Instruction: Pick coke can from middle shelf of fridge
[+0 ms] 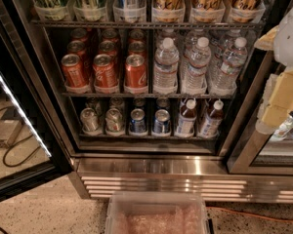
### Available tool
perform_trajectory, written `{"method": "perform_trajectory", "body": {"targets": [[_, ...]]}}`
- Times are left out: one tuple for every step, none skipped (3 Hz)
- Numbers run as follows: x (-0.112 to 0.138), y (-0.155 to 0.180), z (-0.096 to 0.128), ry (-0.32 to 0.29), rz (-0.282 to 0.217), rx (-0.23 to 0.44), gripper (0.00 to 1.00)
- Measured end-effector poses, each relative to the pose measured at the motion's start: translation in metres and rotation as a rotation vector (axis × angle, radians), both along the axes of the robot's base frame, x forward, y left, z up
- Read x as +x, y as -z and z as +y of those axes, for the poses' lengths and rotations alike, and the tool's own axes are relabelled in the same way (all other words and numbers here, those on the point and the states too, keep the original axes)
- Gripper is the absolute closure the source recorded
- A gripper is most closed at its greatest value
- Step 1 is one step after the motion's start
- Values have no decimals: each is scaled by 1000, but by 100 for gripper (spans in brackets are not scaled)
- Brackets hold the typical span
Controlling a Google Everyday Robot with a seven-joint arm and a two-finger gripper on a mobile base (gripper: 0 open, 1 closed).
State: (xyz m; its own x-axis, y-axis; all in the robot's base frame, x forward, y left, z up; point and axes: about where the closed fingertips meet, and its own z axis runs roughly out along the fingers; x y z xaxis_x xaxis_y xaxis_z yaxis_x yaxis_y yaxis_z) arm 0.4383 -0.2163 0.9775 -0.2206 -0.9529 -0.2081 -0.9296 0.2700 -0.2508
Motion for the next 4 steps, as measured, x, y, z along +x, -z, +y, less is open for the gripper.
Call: {"method": "perform_trajectory", "body": {"targets": [[0,0,0,0,0,0,0],[-3,-11,2,11,-41,-10,0],[-12,5,3,2,-64,52,0],[-12,44,18,-36,-37,205,0]]}}
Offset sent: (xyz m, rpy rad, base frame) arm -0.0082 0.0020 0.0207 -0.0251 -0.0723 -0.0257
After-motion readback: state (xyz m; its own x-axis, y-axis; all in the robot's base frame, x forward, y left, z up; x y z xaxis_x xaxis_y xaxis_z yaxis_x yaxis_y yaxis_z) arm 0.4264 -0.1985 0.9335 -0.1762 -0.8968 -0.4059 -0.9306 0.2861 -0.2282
